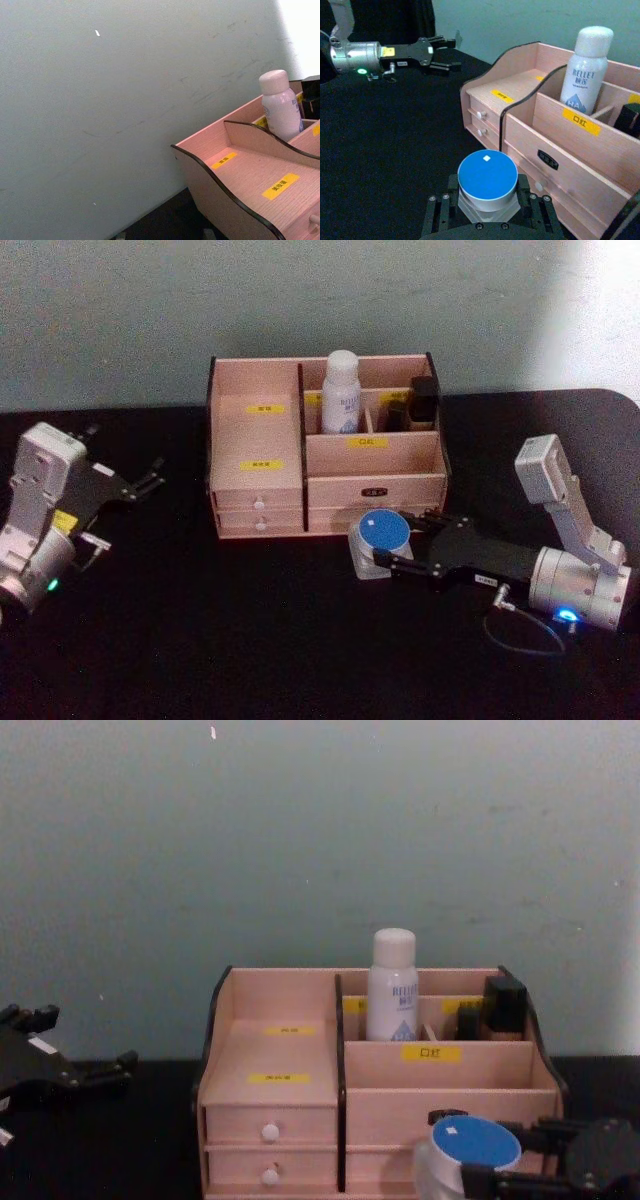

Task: Pick up the facial cleanser and watermelon frost from the table and place them into the tiered storage box.

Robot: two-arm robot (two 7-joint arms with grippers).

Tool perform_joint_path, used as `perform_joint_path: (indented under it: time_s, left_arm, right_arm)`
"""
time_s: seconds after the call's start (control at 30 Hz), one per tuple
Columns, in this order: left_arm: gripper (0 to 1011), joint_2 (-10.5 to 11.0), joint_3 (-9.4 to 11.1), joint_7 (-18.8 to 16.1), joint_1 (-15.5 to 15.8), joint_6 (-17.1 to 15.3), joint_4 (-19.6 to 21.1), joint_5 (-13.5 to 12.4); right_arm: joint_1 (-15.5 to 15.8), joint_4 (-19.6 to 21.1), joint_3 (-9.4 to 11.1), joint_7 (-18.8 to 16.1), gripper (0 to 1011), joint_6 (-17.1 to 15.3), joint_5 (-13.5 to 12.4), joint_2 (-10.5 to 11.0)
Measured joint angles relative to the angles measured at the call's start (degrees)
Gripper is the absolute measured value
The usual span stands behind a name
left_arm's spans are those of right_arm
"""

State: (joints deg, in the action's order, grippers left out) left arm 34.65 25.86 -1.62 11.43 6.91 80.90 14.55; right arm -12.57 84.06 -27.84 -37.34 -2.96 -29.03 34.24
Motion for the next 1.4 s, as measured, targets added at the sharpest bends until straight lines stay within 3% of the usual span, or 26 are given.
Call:
perform_joint_path:
  time_s: [0.73,1.4]
  left_arm:
    - [1001,0.0,0.0,0.0,0.0,0.0,0.0,0.0]
    - [1001,0.0,0.0,0.0,0.0,0.0,0.0,0.0]
  right_arm:
    - [-4.2,0.2,-2.9,-2.6,703,1.0,0.5,-0.7]
    - [-12.1,-6.2,-6.5,-4.1,703,1.4,2.5,-5.3]
